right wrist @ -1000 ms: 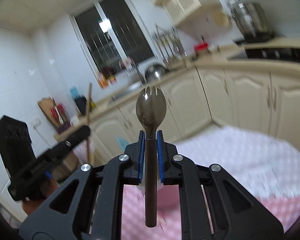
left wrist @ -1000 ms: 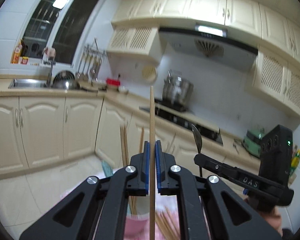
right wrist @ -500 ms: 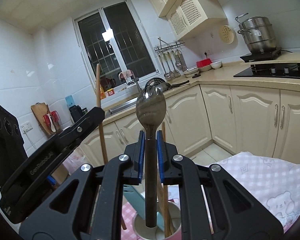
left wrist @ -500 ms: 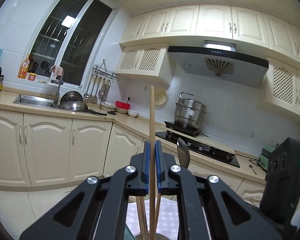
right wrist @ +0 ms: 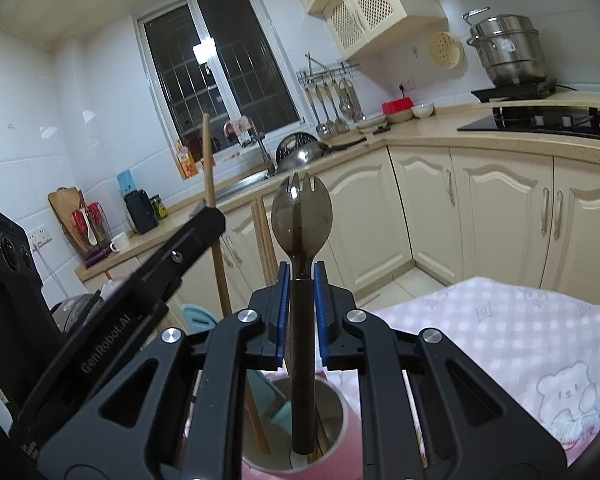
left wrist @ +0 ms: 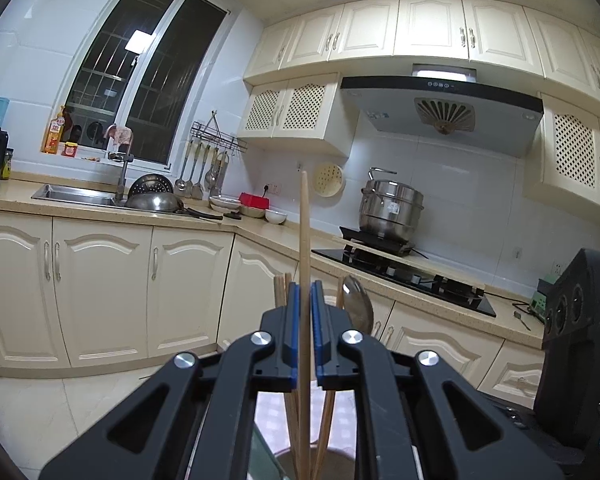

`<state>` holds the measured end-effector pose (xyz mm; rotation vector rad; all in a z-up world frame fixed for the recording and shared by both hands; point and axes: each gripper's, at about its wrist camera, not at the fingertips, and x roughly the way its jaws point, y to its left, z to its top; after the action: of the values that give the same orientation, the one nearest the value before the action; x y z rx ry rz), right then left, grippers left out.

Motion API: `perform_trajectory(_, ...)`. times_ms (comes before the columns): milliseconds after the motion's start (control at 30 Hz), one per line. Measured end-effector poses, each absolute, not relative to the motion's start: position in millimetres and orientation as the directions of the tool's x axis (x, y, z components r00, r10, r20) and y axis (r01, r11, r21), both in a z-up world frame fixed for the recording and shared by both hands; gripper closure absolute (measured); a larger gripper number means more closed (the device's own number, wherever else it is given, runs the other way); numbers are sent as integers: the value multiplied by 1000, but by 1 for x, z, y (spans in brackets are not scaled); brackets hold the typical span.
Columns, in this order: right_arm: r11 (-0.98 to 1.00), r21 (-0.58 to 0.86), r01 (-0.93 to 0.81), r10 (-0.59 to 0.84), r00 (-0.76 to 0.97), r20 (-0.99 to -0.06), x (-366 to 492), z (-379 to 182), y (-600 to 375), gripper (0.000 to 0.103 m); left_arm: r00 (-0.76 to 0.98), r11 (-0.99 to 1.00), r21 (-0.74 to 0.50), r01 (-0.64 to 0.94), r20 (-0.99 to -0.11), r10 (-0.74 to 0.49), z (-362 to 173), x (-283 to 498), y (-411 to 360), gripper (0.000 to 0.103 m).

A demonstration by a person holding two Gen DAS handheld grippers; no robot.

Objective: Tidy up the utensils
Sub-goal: 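Lower the spoon and chopstick into the pink cup and open both grippers, then move both open grippers back down over the remaining chopsticks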

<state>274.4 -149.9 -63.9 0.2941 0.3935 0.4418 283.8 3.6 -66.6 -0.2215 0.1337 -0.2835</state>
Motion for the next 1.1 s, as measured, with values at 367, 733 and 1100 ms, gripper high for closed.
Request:
perform_trajectory(367, 865, 439, -244, 404, 857, -320, 249, -53, -209, 6, 954, 948, -189, 257, -106, -280, -45, 235, 23, 9)
perform_trajectory(733, 885, 411, -220, 381, 848, -367, 213, -25, -237, 6, 939, 959, -165, 232, -219, -265, -35, 194, 23, 5)
perform_trajectory(1100, 917, 345, -201, 352, 815, -460, 183, -25, -248, 6, 914, 956, -143, 257, -286, -289, -39, 174, 2, 5)
